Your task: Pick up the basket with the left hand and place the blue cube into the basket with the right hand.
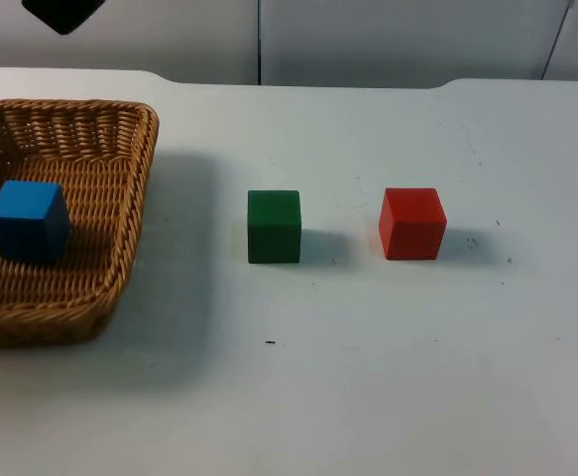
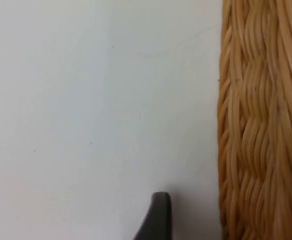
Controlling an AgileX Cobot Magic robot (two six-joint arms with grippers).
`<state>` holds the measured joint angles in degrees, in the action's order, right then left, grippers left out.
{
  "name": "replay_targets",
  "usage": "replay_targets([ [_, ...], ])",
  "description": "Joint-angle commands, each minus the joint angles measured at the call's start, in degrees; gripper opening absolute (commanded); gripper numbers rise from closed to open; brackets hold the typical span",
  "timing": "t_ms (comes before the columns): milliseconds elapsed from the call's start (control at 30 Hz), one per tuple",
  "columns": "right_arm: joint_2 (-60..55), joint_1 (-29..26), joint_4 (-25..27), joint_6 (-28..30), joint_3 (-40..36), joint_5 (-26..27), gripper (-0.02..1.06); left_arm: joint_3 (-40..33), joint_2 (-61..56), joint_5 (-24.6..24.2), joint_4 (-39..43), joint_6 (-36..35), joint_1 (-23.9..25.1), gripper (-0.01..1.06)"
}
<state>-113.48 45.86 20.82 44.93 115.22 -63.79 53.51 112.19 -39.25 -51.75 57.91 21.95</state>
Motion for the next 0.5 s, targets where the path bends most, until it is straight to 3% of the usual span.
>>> replay_targets([
  [0,0.8,-0.1,0.6,0.1,0.3,0.2,1.05,0.5,-0.9,1.5,0.3,0.3,-0.2,0.76],
  [267,0.8,-0.1,1.1,0.2,0.3,0.2,1.05,0.5,-3.8,1.9,0.4,-0.1,0.8,0.76],
  [467,0.8,-0.1,2.0,0.4,0.3,0.7,1.05,0.5,-9.6,2.4,4.5,-6.2,2.5,0.76],
])
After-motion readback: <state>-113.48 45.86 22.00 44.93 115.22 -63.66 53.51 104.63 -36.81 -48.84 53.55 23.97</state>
